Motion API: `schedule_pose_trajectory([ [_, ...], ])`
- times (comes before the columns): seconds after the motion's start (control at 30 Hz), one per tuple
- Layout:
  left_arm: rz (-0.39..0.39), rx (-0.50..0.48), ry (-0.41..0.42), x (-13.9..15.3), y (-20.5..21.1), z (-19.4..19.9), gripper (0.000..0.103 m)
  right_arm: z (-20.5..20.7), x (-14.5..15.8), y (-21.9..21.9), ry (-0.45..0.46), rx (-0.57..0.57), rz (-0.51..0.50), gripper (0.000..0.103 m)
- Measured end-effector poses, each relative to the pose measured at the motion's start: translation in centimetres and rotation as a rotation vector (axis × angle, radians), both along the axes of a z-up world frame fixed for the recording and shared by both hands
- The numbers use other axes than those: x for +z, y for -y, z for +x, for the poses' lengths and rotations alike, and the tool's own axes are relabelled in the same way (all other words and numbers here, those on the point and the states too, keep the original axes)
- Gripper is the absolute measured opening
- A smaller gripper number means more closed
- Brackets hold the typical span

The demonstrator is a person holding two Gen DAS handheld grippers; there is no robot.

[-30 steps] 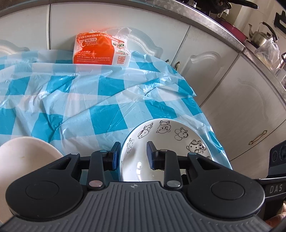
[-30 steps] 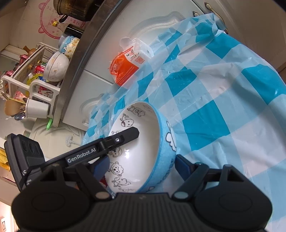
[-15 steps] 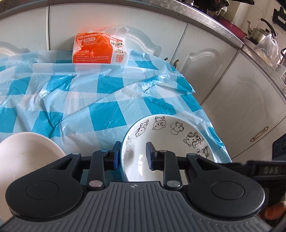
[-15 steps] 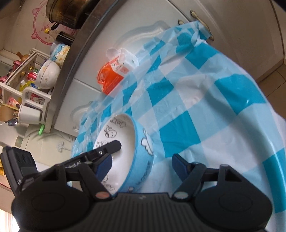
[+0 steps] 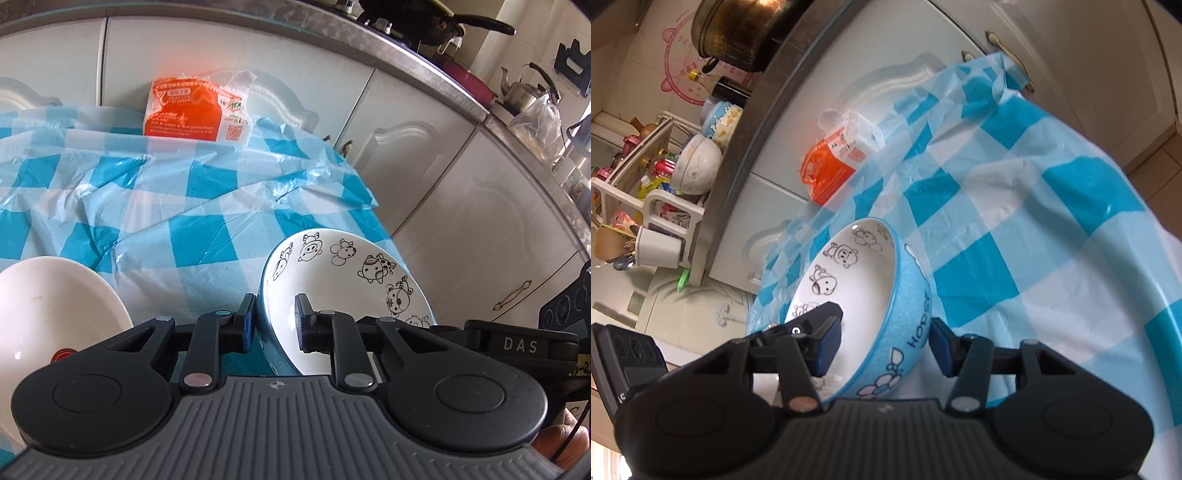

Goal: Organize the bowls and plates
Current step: 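Lift the blue cartoon bowl with both grippers and carry it over the pink-rim bowl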

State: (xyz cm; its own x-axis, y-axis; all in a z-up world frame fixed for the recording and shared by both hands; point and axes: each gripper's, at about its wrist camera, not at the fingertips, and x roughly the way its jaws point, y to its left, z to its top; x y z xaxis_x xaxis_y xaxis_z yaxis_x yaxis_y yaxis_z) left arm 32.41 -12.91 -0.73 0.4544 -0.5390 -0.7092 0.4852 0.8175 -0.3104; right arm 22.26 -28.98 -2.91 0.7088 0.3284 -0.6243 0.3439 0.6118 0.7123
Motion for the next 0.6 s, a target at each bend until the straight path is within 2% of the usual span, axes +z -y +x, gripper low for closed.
schedule_pose_trajectory([
  [0.4, -0.078, -0.021, 0.069, 4.6, -1.5, -4.8, 0.02, -3.5, 5.2, -0.9, 0.114, -0.011, -0.061, 0.053],
  [0.6, -0.089, -0.012, 0.076, 4.8, -2.8, -8.8, 0.02, -6.8, 6.3, -2.8, 0.141, -0.008, -0.081, 0.053],
])
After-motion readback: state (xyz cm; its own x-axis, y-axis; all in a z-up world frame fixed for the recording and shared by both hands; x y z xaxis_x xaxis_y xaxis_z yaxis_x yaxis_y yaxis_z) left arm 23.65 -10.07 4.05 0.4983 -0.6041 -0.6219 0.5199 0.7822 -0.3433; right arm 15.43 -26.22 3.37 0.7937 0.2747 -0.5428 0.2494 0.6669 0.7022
